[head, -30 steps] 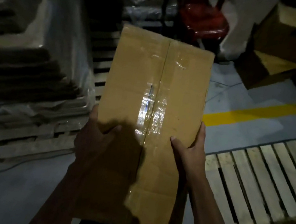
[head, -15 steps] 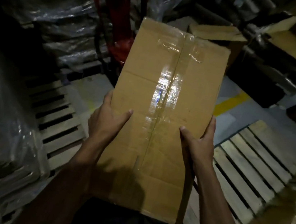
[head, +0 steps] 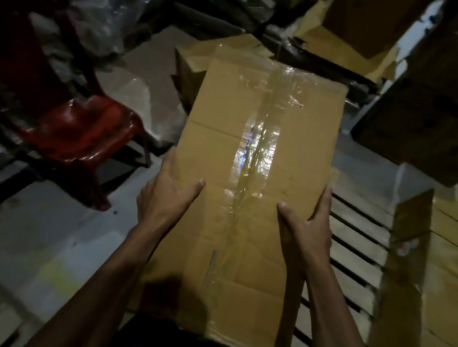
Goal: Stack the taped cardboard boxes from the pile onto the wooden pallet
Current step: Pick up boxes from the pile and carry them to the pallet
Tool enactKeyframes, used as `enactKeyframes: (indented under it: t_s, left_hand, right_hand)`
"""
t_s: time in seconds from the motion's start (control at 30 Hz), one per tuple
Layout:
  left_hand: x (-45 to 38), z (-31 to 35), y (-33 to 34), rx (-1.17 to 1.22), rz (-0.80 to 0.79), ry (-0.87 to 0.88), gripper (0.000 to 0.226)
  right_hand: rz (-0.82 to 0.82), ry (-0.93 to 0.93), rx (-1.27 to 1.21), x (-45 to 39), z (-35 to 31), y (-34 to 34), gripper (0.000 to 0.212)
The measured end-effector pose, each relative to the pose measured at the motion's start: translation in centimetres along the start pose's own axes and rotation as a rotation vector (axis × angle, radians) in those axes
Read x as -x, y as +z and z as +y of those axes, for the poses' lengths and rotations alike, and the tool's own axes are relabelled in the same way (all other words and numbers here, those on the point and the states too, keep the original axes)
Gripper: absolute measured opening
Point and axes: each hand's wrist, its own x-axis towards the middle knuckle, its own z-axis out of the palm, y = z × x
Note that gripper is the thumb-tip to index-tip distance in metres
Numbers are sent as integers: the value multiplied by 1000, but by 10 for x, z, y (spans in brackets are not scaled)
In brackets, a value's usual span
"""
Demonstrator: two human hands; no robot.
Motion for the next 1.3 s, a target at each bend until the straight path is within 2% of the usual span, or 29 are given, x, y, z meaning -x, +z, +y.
enactKeyframes:
  t_s: [0.2, 0.33, 0.67, 0.87, 1.1, 1.3]
  left_hand:
    - [-116, 61, 24, -56, -142, 155, 90]
    - [-174, 100, 57, -10, -234, 234, 91]
    - [-317, 234, 197, -67, -326, 396, 87]
    - [-388, 328, 264, -74, -450, 476, 91]
    - [-436, 421, 353, -109, -576, 578, 87]
    - [-484, 493, 452, -112, -771, 662, 91]
  right_hand:
    - [134, 107, -33, -82, -34, 8, 106]
    - [221, 163, -51, -137, -38, 2, 106]
    - [361, 277, -126, -330, -24, -39, 107]
    - [440, 343, -200, -424, -33, -86, 107]
    - [616, 444, -256, -502, -25, -131, 105]
    - [809, 544, -305, -573, -6, -155, 91]
